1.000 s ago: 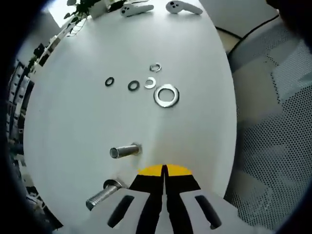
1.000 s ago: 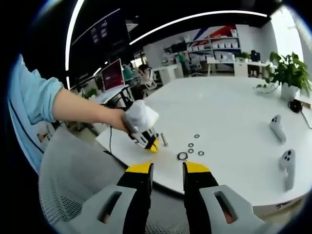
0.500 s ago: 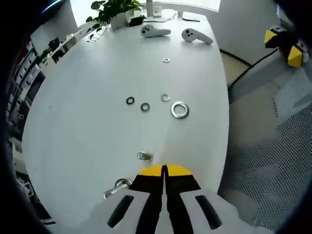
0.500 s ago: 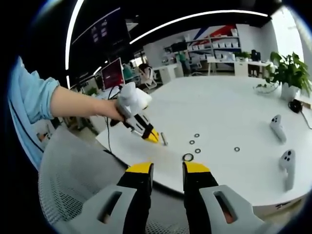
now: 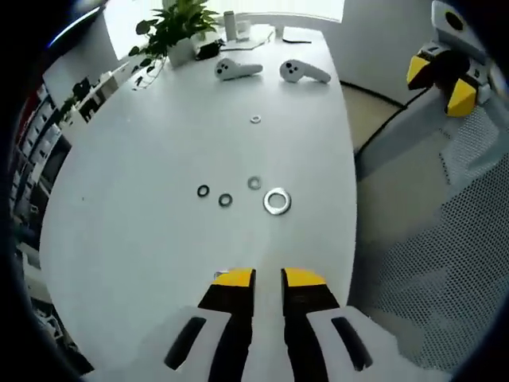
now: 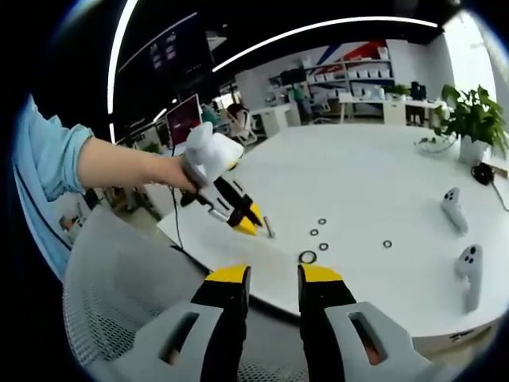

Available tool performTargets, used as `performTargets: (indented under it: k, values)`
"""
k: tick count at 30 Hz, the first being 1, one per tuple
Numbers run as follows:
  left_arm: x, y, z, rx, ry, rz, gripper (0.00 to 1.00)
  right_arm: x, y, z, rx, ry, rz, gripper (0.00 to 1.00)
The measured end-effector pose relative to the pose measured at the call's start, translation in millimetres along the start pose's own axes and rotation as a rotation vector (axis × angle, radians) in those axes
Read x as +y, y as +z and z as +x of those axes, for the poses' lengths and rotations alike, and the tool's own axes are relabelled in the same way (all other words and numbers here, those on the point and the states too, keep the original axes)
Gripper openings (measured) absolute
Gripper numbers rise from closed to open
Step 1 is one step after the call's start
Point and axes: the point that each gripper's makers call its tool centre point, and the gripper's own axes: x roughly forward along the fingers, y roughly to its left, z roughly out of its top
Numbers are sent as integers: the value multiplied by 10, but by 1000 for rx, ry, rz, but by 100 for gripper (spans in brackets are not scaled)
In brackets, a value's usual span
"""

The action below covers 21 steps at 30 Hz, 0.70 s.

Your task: Place the washer onto the threaded stud by aligning its center hole with the stud, sliding it down to the base, and recovering from edge contact or off-axis alignment until the washer reaches the visible bottom stop.

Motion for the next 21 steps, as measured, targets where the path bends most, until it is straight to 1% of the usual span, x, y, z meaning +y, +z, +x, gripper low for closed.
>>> performTargets:
  k: [4,9,16,19,21]
  values:
    - [-49,122,81,4,-19,43,17,-2,8,-2,-5,-1,1,26]
    - [-94,263,252,21,-47,92,19,-9,19,-1,-12,-3,2,26]
    - [-91,371,502,45,-69,126,20,-24,36,-1,-22,-10,2,25]
    - [-77,401,596,54,-73,133,20,-34,12,4,-6,-12,4,25]
    - [-77,410,652,64,-78,140,20,-36,12,5,-7,-12,3,25]
